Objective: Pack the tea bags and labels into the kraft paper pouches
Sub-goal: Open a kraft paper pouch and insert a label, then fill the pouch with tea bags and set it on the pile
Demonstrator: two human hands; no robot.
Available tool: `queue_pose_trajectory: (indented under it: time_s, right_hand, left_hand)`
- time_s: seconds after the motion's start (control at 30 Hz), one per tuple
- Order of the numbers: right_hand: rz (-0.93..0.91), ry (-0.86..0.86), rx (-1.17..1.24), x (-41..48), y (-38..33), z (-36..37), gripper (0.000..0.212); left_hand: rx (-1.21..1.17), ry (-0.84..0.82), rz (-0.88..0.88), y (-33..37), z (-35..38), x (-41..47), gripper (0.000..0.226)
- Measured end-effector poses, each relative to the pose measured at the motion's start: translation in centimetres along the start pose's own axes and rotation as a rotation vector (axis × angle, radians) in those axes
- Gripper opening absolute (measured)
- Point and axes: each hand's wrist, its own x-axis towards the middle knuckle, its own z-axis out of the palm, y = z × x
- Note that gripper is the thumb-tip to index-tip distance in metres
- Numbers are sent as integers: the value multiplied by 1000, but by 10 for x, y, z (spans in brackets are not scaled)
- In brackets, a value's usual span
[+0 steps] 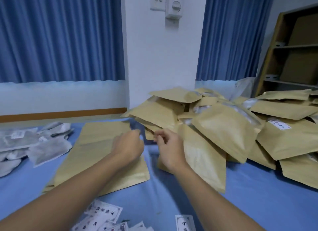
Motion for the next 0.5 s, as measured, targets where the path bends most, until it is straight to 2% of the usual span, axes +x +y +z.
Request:
queue_pose_trajectory:
  time_s: [0.07,0.17,0.27,0.33,0.4,0.43,0.5]
  right_hand:
    - [-122,-211,-210,-19,-6,23,28]
    - [-193,-492,-499,-42,-12,49,26]
    - [-280,-621,-619,-62,-15,65,20]
    - [-312,-649,-674,-69,-14,70,34]
    - [-340,-705,-787,-74,-11,70,64]
    - [-357,-724,-825,-75,-11,69,74]
    - [-391,-735,-851,-77,-12,67,81]
  left_hand:
    - [130,-5,23,-30,-6,-18,27]
    - [240,-48,62,-69,-13,-44,15]
    - [249,-186,95,-97,-17,-71,16]
    - [281,-300,129,-115,-15,-87,41]
    - [304,-365,176,-127,-18,-101,71]
    - [323,-369,203,-131,-21,-105,78]
    - [353,-347,262,-136,-27,-110,80]
